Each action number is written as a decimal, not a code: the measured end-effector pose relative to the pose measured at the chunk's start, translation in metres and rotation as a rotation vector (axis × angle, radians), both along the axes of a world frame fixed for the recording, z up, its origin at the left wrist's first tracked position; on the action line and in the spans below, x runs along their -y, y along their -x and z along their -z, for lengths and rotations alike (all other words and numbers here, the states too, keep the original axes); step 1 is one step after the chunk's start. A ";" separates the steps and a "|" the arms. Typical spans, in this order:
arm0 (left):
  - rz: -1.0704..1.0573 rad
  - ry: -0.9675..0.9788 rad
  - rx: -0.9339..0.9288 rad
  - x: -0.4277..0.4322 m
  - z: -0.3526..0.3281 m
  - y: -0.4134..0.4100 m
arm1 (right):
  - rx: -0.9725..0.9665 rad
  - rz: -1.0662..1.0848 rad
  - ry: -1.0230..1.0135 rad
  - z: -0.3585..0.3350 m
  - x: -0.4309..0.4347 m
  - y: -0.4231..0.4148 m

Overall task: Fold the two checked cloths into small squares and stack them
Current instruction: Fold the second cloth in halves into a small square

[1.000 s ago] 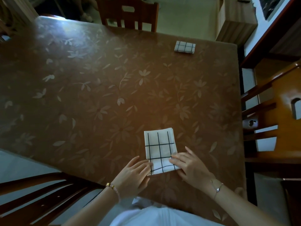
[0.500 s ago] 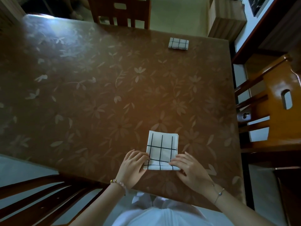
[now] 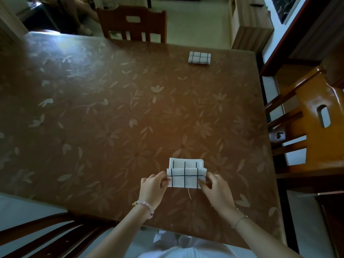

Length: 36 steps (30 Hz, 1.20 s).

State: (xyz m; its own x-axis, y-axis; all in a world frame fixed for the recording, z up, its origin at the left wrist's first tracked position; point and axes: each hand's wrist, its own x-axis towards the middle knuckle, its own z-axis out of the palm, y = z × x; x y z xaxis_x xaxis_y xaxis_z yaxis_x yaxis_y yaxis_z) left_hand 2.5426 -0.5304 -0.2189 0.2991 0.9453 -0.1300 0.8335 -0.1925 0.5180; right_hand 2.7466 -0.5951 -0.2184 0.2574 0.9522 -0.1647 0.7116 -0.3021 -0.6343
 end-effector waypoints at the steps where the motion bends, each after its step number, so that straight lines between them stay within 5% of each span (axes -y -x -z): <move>1: -0.009 0.019 -0.012 -0.002 0.000 -0.001 | 0.001 0.035 0.011 0.000 -0.003 0.002; 11: -0.206 0.136 0.002 -0.008 -0.006 -0.015 | 0.085 0.190 0.090 0.000 -0.019 0.012; 31: -0.260 0.015 -0.099 -0.025 -0.006 -0.036 | 0.142 0.438 0.063 0.002 -0.032 0.027; 36: -0.372 0.228 -0.005 -0.030 -0.011 -0.042 | 0.143 0.413 0.135 -0.002 -0.036 0.021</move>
